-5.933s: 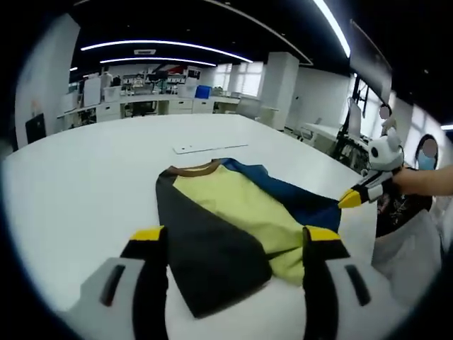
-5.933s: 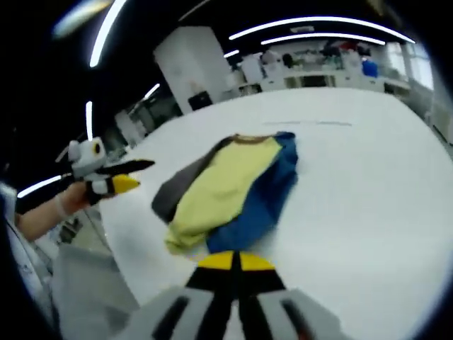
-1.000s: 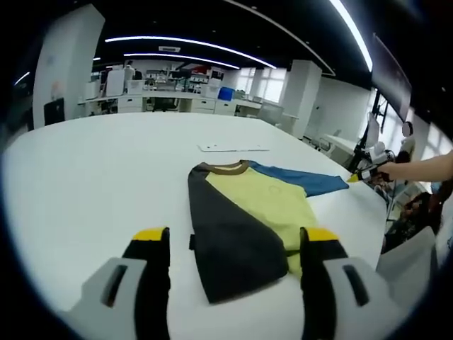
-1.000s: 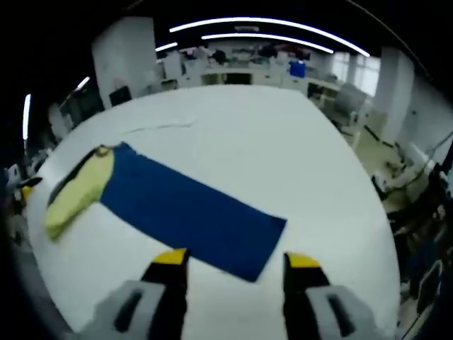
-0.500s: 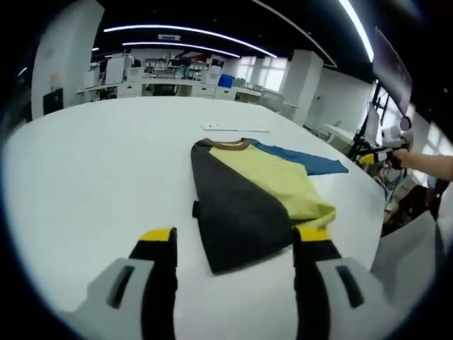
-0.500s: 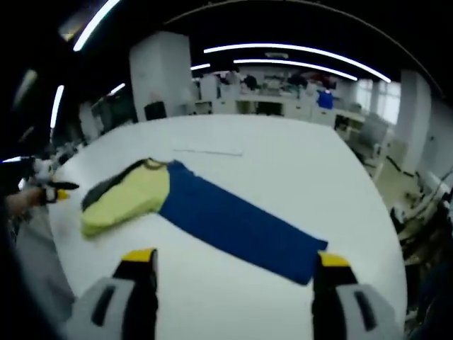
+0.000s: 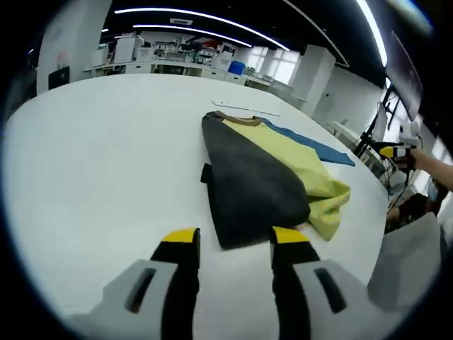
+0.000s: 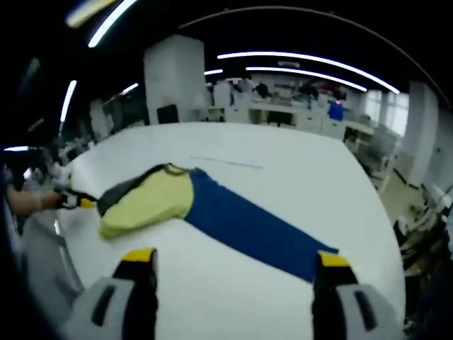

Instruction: Fold the garment on the visible template until the final outline fits inside the template.

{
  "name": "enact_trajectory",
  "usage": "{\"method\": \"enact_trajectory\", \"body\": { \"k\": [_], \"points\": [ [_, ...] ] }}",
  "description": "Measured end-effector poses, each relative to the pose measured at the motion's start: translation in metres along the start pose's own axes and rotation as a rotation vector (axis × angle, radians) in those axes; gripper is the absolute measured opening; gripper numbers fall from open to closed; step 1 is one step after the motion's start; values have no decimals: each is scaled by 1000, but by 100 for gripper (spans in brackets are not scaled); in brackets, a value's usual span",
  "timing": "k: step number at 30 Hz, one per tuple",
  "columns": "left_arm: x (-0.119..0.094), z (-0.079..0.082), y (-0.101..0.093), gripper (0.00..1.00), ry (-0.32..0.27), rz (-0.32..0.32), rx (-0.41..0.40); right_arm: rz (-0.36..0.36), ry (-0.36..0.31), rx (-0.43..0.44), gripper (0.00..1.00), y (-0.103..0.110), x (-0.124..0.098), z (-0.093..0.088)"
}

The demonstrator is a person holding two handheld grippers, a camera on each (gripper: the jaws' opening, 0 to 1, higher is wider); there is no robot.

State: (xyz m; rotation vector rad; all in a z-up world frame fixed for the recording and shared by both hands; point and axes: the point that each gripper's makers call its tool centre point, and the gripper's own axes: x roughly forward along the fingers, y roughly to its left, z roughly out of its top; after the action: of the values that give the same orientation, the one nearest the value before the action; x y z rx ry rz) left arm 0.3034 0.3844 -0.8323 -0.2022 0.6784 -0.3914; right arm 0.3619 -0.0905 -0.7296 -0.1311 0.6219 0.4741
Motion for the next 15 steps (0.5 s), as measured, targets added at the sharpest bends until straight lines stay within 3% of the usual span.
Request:
{"method": "enact_trajectory", "body": {
  "k": [4, 12, 13, 15],
  "points": [
    [2, -8, -3, 27, 31, -22, 0, -6, 11, -4, 90, 0, -5, -6],
    [3, -8, -4, 10, 39, -29, 0, -24, 25, 11, 88, 1, -13, -18],
    [2, -8, -4, 3, 39, -29, 1, -23, 29, 11, 88, 1, -13, -19],
    [2, -2, -3, 0, 8, -29, 4, -21, 28, 21, 88, 3, -14, -21]
  ]
}}
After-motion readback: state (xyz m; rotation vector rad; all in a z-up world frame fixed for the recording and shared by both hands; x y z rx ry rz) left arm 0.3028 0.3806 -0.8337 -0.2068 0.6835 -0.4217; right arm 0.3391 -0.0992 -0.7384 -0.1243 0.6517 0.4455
